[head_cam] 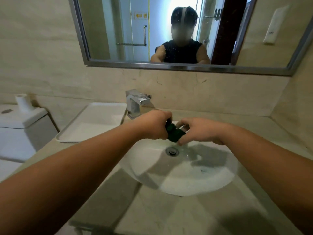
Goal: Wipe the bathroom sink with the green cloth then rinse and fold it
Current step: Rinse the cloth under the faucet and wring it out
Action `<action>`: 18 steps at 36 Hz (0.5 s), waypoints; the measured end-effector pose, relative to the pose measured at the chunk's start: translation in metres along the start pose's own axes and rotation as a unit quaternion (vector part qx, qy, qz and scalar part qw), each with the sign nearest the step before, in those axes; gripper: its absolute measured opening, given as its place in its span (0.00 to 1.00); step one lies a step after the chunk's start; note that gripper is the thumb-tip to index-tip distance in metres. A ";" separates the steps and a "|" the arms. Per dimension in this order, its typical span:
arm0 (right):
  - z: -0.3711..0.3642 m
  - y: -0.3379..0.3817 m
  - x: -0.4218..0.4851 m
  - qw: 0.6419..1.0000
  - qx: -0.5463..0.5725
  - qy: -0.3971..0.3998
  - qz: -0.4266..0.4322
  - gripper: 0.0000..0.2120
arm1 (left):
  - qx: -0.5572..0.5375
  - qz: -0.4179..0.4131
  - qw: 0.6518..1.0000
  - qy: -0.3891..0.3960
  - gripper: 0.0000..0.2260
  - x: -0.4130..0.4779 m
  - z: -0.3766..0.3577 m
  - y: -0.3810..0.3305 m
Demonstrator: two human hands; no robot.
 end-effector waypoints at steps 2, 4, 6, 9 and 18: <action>-0.001 0.009 -0.002 0.995 0.103 0.002 0.016 0.24 | -0.038 0.023 0.998 0.033 0.20 -0.006 0.004 0.008; -0.002 0.019 -0.001 0.986 0.157 -0.028 0.042 0.19 | -0.081 0.036 0.994 0.056 0.24 -0.013 0.009 0.013; -0.004 0.025 0.002 0.980 0.177 -0.065 0.063 0.14 | -0.139 0.041 0.986 0.087 0.26 -0.020 0.013 0.016; -0.005 0.029 0.004 0.974 0.185 -0.098 0.087 0.12 | -0.200 0.042 0.972 0.113 0.26 -0.028 0.019 0.025; -0.001 0.022 0.006 0.970 0.169 -0.153 0.084 0.07 | -0.380 0.048 0.914 0.131 0.13 -0.040 0.030 0.056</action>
Point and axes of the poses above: each hand's wrist, its own x-axis towards the middle knuckle, its own z-axis out of the back of the hand, y = z × x, the point moved 7 cm from there along x, towards the middle knuckle, and after that the axes turned 11 degrees about z, right-handed, at the moved point
